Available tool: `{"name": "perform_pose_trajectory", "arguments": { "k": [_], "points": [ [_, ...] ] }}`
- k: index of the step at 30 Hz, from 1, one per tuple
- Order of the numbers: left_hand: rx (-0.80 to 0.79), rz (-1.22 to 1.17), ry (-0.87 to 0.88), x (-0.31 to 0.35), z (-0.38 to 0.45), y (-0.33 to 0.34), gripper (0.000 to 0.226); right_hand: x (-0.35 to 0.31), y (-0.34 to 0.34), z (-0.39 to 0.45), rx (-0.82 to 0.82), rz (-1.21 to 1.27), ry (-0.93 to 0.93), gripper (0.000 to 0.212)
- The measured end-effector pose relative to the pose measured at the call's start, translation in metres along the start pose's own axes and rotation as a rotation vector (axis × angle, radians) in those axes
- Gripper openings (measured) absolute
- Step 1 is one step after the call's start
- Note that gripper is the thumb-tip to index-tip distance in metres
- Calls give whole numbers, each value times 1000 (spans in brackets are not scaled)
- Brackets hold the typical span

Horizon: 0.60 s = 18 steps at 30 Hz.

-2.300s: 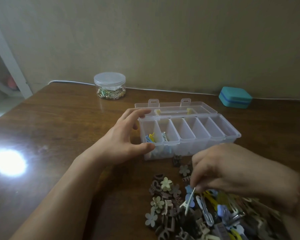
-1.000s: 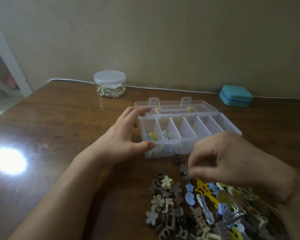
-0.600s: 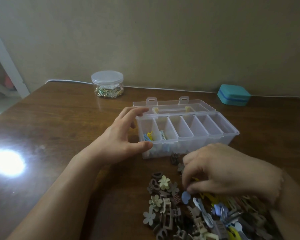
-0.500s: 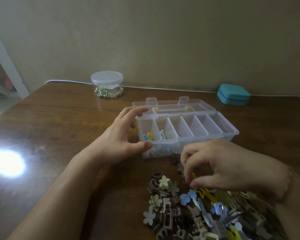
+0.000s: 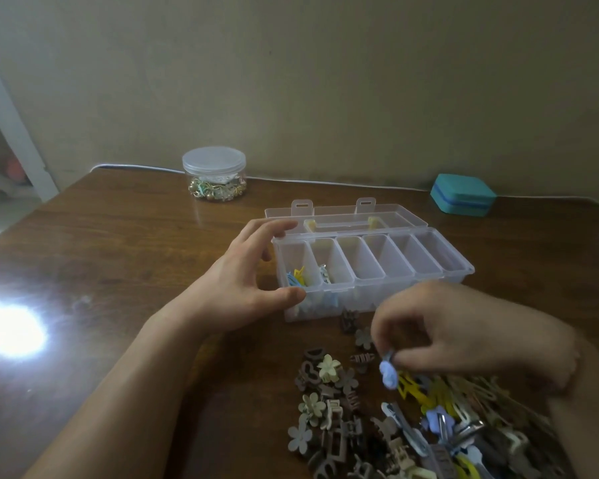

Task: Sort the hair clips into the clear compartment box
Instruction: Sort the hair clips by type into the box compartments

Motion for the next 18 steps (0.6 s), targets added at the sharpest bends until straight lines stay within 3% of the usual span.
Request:
{"name": "perform_pose_trajectory", "arguments": {
  "k": [2, 5, 10, 14, 18],
  "points": [
    [-6, -5, -2, 1, 0, -1, 88, 6, -25, -2, 104, 187, 10, 19],
    [-12, -20, -8, 2, 0, 0, 87, 10, -64, 3, 342, 227, 18, 19],
    [-17, -23, -12, 2, 0, 0, 85, 15, -92, 38, 584, -162, 170, 13],
    [-15, -22, -13, 1, 1, 0, 84, 4, -76, 55, 517, -410, 146, 18],
    [-14, -19, -15, 1, 1, 0, 88, 3, -65, 39, 344, -274, 83, 18]
  ]
}}
Point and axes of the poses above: each hand's wrist, its own z-axis towards the middle knuckle, its own y-axis out of the palm, x = y × z, the point moved 9 cm from there along z, towards the middle knuckle, and after that the axes turned 13 degrees about y, right-handed, at the moved point
